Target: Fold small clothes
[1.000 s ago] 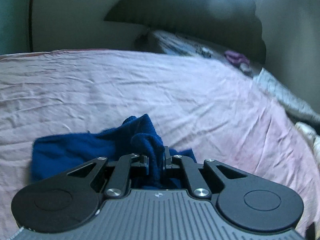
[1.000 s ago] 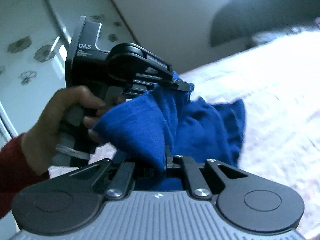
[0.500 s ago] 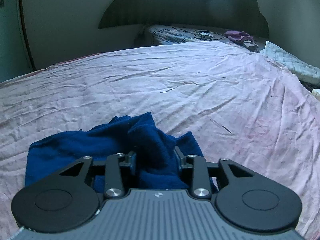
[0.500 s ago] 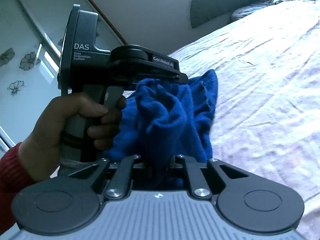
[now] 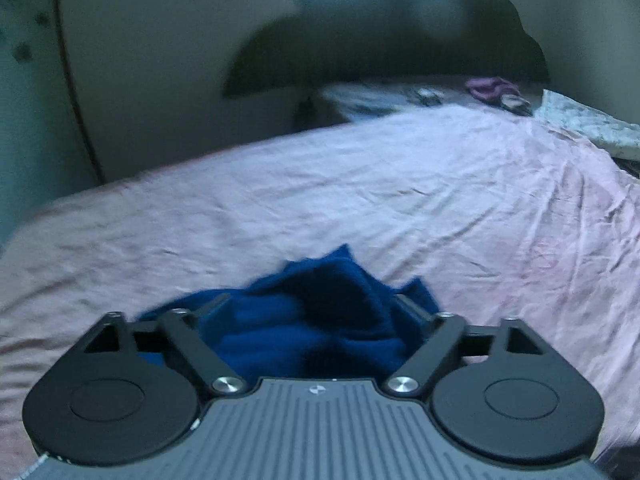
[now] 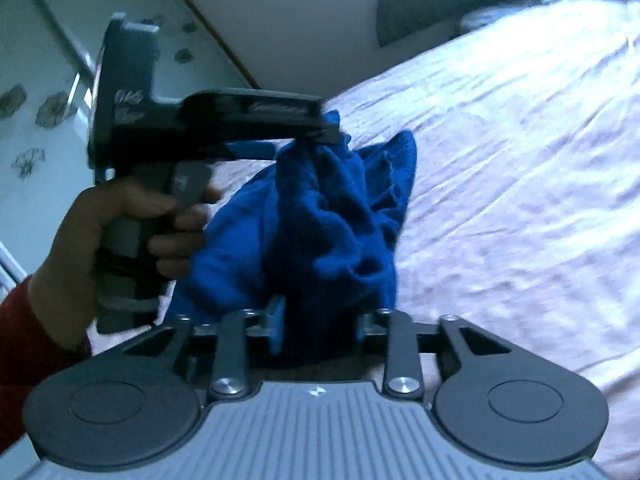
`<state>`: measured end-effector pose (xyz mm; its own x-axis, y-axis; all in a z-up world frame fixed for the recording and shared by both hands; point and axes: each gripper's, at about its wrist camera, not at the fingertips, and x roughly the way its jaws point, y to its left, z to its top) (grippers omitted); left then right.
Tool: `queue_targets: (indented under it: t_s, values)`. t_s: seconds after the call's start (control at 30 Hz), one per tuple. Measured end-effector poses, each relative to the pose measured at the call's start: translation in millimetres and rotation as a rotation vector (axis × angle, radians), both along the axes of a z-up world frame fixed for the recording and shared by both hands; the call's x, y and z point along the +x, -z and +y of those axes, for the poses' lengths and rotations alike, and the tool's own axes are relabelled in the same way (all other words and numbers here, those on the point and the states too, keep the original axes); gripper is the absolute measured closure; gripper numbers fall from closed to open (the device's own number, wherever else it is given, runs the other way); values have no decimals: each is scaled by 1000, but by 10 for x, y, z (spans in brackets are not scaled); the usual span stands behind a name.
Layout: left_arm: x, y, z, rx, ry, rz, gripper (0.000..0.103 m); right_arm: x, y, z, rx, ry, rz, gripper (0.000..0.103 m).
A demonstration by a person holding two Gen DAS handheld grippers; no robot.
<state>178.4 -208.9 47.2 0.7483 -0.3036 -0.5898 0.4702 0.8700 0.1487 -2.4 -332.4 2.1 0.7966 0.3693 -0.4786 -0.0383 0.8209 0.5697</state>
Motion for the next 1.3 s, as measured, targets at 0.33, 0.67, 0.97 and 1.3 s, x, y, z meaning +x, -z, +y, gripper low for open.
queue_targets:
  t_s: [0.33, 0.67, 0.97, 1.3]
  values:
    - [-396, 30, 1219, -145, -140, 112, 6, 309, -31, -252, 43, 16, -2, 15]
    - [-524, 509, 1448, -405, -21, 378, 31, 688, 188, -161, 231, -92, 58, 17]
    - [-516, 404, 1704, -484, -9, 425, 91, 672, 296, -68, 382, -42, 104, 80]
    - [-914, 297, 1710, -241, -23, 280, 63, 396, 57, 233, 138, -63, 119, 72]
